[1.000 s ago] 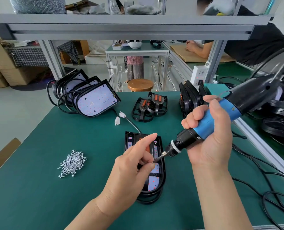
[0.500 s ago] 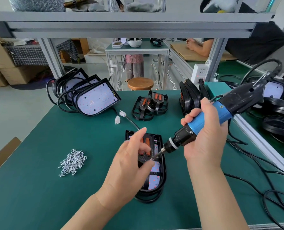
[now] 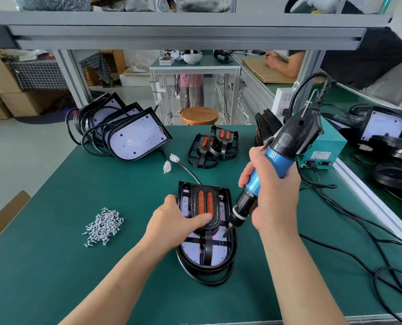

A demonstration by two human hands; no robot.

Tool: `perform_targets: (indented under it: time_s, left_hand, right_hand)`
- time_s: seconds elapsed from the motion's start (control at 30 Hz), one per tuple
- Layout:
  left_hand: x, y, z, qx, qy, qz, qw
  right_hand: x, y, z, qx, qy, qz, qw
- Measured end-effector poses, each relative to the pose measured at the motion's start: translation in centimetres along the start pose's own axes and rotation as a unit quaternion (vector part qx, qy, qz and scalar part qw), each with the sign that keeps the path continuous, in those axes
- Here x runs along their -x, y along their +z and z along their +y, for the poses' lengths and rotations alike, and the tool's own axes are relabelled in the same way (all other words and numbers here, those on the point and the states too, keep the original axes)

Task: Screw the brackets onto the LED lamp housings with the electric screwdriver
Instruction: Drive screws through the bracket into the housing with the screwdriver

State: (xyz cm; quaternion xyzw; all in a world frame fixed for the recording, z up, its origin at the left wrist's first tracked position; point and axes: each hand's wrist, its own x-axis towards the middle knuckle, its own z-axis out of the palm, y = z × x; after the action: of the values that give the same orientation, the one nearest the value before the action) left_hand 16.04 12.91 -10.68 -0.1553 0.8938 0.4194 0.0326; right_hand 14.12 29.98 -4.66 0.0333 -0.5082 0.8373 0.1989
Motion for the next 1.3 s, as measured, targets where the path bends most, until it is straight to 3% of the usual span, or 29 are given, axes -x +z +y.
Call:
perform_targets:
  time_s: [0.7, 1.0, 1.3]
  left_hand:
    - [-0.2, 0.7, -0.1, 0.073, -0.004, 0.001, 0.997]
    - [-0.2, 1.0, -0.3, 0.092, -0.008, 0.003, 0.996]
    - [0.1, 0.7, 0.2, 0.112, -0.011, -0.017, 0.994]
  right_hand:
    - [0.1, -0.2, 1.4, 0.047, -0.017, -0.053, 0.997]
    - [0.5, -0.7, 1.6, 0.047, -0.006, -0.175, 0.983]
    - [0.2, -2.5, 1.1, -0.048, 0.042, -0.135, 0.989]
